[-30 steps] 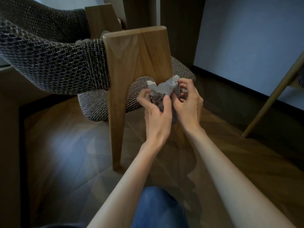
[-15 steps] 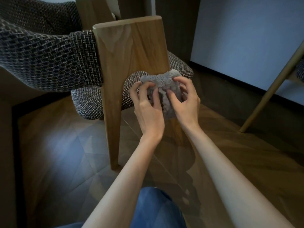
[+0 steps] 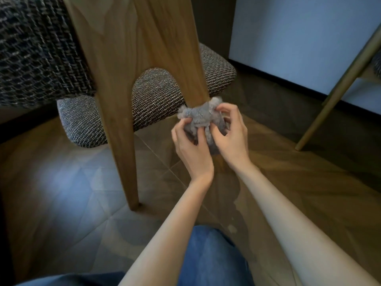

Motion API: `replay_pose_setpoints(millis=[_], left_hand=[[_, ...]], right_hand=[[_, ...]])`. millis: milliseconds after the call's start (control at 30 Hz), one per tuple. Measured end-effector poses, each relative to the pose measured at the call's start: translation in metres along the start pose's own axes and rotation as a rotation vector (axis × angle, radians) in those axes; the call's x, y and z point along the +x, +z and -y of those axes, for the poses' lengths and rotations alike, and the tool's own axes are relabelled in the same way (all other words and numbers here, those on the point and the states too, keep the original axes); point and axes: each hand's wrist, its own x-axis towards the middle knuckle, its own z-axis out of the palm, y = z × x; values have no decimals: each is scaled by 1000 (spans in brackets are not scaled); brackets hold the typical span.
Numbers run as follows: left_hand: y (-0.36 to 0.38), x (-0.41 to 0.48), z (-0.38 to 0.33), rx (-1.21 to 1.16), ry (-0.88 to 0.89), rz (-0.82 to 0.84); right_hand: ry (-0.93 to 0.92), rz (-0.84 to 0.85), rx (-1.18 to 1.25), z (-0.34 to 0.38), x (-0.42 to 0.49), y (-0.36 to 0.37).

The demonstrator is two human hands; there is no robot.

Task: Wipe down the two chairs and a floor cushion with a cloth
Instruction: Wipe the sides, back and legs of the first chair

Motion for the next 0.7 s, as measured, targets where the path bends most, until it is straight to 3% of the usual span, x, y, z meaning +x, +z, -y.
replay_pose_setpoints(millis=[100, 300, 567, 700], left_hand=[[4, -10, 30, 20, -176, 121], [16, -23, 84, 77, -307, 325], [41, -28, 147, 326, -649, 662], [46, -33, 151, 322, -756, 695]], right_hand=[[80, 75, -25, -30, -12, 0], [208, 141, -67, -89, -24, 7], [496, 214, -94, -167, -51, 21], [572, 219, -79, -175, -57, 21]])
